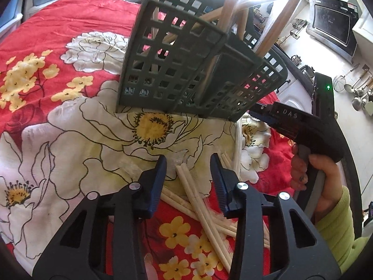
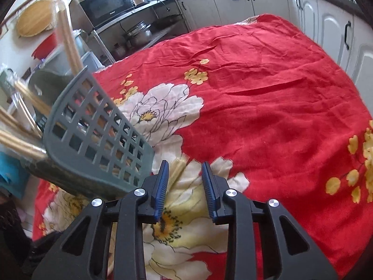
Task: Organize utensils
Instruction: 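Close the right gripper on a wrapped chopstick while the left gripper grasps another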
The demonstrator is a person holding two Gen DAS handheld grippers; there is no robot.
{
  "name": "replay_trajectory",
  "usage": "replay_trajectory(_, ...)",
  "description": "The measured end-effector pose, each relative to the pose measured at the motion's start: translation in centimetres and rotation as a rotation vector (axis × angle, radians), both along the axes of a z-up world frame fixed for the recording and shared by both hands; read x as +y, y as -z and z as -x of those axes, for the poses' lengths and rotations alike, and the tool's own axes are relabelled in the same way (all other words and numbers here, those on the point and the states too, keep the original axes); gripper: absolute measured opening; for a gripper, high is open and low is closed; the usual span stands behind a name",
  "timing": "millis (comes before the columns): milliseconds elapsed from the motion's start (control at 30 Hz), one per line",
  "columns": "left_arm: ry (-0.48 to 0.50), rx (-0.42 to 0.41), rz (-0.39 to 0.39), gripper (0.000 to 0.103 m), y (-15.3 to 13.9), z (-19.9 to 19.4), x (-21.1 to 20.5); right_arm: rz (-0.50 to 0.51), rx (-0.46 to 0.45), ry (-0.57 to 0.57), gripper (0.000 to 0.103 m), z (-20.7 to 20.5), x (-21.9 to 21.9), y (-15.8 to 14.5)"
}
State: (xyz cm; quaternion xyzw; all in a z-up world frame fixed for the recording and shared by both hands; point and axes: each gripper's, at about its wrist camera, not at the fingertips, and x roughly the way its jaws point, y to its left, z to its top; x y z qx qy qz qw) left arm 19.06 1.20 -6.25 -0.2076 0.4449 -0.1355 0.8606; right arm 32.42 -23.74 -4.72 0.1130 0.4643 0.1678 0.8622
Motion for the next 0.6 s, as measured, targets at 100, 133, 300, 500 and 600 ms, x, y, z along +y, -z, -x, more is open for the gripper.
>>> replay_trajectory(100, 0.004, 0.005, -0.004, 0.028, 0.1, -0.2, 0.0, -0.010, 0.029, -0.014, 0.028, -0.5, 0.2, 0.3)
replay_trajectory(133, 0.004, 0.006, -0.001, 0.028, 0.1, -0.2, 0.0, -0.021, 0.042, -0.017, 0.028, -0.8, 0.2, 0.5)
replay_trajectory(300, 0.005, 0.007, 0.011, 0.028, 0.2, -0.3, 0.1, -0.038, 0.079, -0.021, 0.028, -1.8, 0.3, 1.0)
replay_trajectory(500, 0.006, 0.009, 0.008, 0.028, 0.2, -0.4, -0.1, 0.012, 0.092, -0.043, 0.022, -2.2, 0.6, 1.2)
replay_trajectory(600, 0.006, 0.012, 0.002, 0.028, 0.3, -0.5, -0.2, 0.025, 0.092, -0.053, 0.020, -2.0, 0.5, 1.2)
